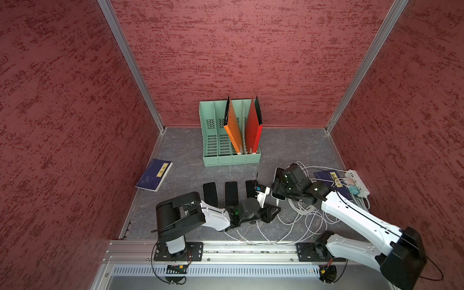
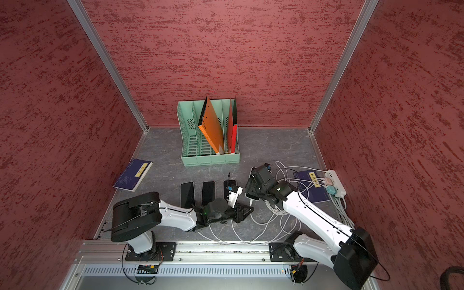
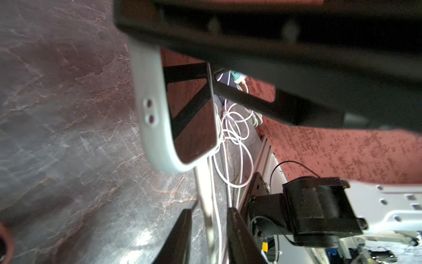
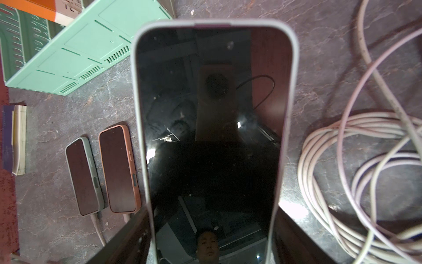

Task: Unplug the charging cable from the phone
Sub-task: Remove the charging cable from the phone.

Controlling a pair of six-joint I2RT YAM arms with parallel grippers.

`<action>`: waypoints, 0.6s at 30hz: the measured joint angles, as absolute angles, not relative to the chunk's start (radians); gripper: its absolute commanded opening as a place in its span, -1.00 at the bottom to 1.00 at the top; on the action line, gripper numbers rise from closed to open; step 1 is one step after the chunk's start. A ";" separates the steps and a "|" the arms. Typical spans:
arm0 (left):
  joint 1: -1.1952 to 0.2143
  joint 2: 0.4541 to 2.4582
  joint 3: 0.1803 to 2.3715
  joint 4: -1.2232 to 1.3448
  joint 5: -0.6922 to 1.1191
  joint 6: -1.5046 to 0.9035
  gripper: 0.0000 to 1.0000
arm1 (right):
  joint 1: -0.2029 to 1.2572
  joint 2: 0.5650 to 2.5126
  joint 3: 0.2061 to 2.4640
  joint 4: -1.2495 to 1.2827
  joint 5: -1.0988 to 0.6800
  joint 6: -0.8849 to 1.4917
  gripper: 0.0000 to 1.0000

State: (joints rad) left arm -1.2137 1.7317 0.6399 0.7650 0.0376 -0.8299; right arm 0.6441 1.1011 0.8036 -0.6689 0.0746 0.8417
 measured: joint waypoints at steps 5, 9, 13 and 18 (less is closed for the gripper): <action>-1.214 1.734 0.661 0.731 0.040 -0.822 -0.79 | 0.644 1.098 0.804 -0.671 0.074 0.841 -0.02; -1.217 1.734 0.676 0.689 0.025 -0.814 -1.00 | 0.644 1.098 0.804 -0.676 0.079 0.841 -0.02; -1.233 1.734 0.701 0.639 -0.002 -0.807 -1.00 | 0.644 1.098 0.804 -0.690 0.092 0.838 -0.02; -1.256 1.733 0.713 0.619 -0.047 -0.788 -1.00 | 0.634 1.103 0.830 -0.733 0.097 0.833 -0.02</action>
